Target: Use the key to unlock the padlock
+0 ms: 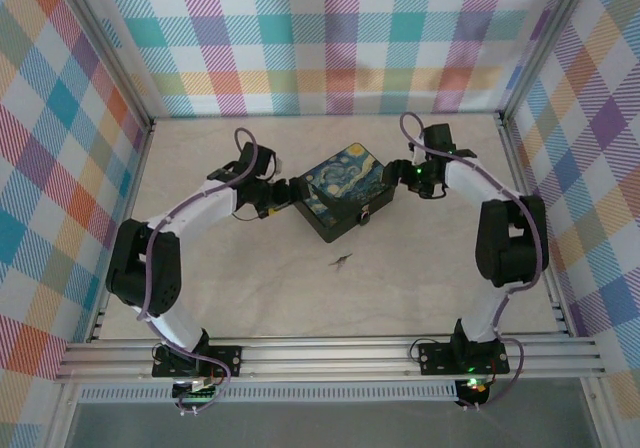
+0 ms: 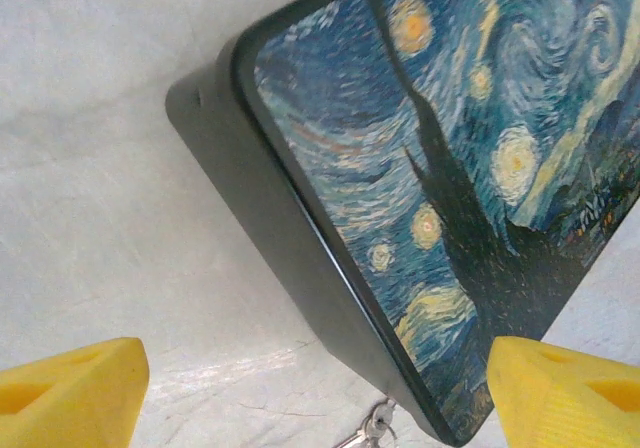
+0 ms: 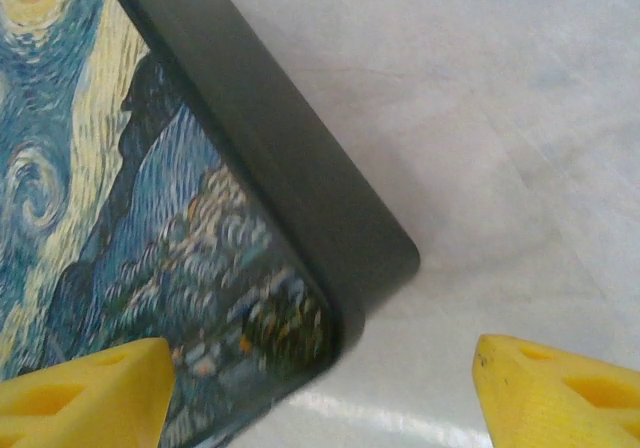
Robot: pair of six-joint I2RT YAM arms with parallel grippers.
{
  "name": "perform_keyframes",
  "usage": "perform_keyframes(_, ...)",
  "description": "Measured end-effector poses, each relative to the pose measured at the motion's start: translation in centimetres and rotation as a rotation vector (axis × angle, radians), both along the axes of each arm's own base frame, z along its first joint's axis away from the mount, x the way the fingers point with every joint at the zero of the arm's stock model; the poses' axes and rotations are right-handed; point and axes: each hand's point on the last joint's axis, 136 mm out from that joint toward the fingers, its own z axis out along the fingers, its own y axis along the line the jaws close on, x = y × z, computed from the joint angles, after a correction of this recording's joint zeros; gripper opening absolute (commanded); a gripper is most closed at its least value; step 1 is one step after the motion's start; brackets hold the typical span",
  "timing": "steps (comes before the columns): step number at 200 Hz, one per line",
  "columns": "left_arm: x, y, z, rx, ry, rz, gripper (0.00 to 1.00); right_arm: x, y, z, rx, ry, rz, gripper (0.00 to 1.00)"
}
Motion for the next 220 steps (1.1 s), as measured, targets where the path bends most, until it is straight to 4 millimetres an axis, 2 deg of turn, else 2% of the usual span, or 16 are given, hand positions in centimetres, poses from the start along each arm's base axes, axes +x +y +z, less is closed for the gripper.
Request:
perform_keyframes(25, 0.2, -0.8, -0.4, -0.05, 0.022, 0.026, 0.87, 0.9, 0.8, -0.7, 0.019, -0.018, 0.051, 0.74)
perform_keyframes(45, 1.0, -1.6, -0.7, -0.091, 0.023, 0.042, 0.87, 1.0, 1.5, -0.4, 0.037, -0.04, 0.09, 0.72)
perform_keyframes(71, 1.7, -2.2, -2.0, -0.117, 0.051, 0.063, 0.86, 1.2, 2.4, 0.0, 0.05, -0.08, 0.132, 0.69)
perform_keyframes(127, 2.9, -2.7, -2.8, -0.145, 0.069, 0.098, 0.86, -0.8, 4.0, -0.6, 0.054, -0.091, 0.198, 0.66)
perform_keyframes(171, 4.1, -1.5, -2.9, -0.122, 0.056, 0.159, 0.87, -3.2, 5.2, -0.6, 0.019, -0.092, 0.223, 0.66)
perform_keyframes(220, 6.2, 2.3, -3.0, -0.074, 0.024, 0.26, 0.86, -6.5, 8.6, -0.7, 0.018, -0.065, 0.286, 0.67)
